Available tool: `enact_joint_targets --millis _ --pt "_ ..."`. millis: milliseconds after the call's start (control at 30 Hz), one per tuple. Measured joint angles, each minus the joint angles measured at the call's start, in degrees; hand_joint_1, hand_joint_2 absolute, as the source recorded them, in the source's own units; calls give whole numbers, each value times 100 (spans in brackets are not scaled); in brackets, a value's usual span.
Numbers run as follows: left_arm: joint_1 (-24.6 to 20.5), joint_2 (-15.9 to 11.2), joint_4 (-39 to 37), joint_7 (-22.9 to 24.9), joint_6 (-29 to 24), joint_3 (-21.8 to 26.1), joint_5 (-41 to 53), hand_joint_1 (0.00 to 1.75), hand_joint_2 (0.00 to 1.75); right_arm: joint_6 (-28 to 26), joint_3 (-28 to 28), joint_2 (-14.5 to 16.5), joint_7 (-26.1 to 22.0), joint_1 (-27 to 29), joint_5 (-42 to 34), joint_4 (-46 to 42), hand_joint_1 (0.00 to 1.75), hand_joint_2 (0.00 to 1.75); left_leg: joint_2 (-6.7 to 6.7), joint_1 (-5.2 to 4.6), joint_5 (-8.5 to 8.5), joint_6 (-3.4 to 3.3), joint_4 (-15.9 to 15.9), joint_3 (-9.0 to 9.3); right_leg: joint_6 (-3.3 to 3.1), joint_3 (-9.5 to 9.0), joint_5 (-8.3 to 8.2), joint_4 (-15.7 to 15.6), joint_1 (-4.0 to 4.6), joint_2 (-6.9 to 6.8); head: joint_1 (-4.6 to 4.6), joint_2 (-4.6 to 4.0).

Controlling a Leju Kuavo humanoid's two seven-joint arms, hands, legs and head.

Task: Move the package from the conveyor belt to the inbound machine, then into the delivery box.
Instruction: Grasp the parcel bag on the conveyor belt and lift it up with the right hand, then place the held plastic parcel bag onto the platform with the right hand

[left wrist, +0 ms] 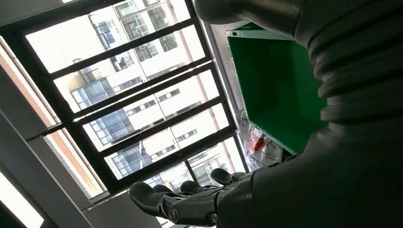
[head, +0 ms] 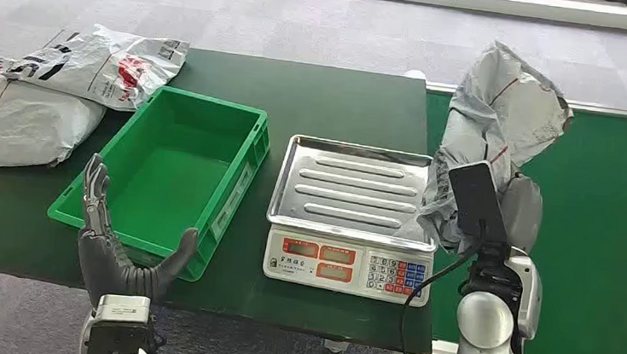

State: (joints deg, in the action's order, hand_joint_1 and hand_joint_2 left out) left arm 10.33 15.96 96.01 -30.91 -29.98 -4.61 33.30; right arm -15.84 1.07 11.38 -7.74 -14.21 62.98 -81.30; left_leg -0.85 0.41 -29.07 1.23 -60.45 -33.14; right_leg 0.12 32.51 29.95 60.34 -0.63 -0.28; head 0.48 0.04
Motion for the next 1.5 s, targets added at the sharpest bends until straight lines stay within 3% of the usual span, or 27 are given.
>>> enact_joint_targets --millis 333,733,767,867,900,1033,1167,1500 --pt "0 -38 -106 -13 -153 -2 -57 0 175 65 801 -65 2 -381 -62 872 175 175 30 -1 -7 2 5 -4 -1 13 0 -2 -1 29 0 0" --pt "39 -87 -110 -19 -229 -2 -111 0 175 85 1101 -84 -114 -592 -165 1345 175 175 30 -1 -7 2 4 -4 -2 14 -1 -2 -1 30 0 0" --pt "40 -91 -111 -23 -241 -2 -126 0 175 99 1123 -87 -140 -599 -190 1365 147 175 31 -1 -7 2 4 -3 -2 14 -1 -2 -1 30 0 0" --pt "42 -99 -119 -41 -260 -2 -153 0 175 117 1185 -91 -185 -611 -232 1415 16 175 30 -1 -7 2 4 -3 -2 14 -1 -2 -1 29 0 0" --pt "43 -102 -121 -44 -267 -2 -155 0 175 96 1199 -91 -199 -612 -236 1430 0 175 30 -1 -7 2 4 -3 -2 14 -1 -2 -1 29 0 0" --pt "47 -107 -124 -46 -293 -2 -159 0 175 11 1237 -91 -228 -617 -237 1473 0 175 30 -1 -6 2 4 -3 -2 13 -1 -2 -1 30 0 0" --pt "55 -116 -124 -45 -296 -2 -161 0 175 14 1277 -93 -229 -626 -243 1508 0 0 30 -1 -6 2 4 -3 -2 13 -2 -2 -1 30 0 0" --pt "78 -121 -124 -42 -297 -4 -159 0 175 158 1304 -114 -238 -632 -398 1523 0 0 30 -1 -6 2 4 -3 -2 13 -2 -2 -1 30 0 0"
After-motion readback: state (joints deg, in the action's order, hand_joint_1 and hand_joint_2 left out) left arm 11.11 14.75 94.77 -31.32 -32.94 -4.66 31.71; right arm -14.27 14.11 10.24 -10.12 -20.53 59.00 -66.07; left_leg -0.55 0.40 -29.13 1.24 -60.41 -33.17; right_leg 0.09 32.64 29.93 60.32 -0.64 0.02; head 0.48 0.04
